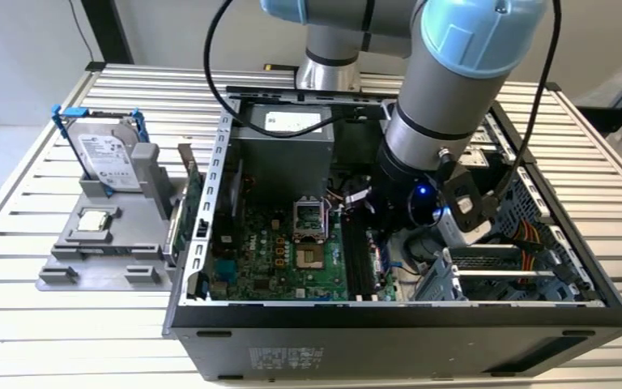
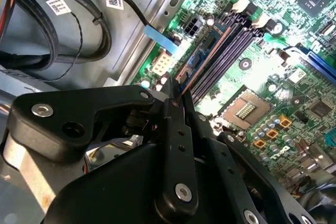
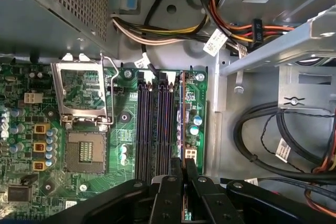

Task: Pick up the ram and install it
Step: 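Insert the ram into the slot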

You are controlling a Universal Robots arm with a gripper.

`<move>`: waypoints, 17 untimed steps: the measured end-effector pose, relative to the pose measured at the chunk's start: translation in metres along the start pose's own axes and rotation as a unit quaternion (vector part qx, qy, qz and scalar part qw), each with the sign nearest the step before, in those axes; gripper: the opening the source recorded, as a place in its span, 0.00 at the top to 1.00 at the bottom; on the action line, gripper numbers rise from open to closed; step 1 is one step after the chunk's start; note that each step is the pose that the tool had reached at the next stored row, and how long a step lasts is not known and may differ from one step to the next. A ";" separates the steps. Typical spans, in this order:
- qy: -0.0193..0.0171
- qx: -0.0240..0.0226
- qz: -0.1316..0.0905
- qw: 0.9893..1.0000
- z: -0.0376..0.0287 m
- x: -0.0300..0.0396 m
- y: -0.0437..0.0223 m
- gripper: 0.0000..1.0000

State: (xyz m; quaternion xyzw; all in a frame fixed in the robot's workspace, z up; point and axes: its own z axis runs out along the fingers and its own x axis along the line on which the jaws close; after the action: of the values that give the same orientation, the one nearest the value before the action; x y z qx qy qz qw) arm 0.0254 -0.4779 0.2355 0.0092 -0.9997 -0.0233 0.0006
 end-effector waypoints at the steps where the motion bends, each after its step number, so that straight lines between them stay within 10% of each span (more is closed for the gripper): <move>1: 0.000 0.000 -0.001 1.000 0.0004 0.0003 -0.0005 1.00; 17: 0.000 0.000 -0.008 1.000 0.0089 0.0035 -0.0053 1.00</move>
State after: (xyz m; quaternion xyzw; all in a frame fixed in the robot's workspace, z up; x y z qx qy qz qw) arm 0.0219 -0.4829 0.2263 0.0173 -0.9996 -0.0233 0.0008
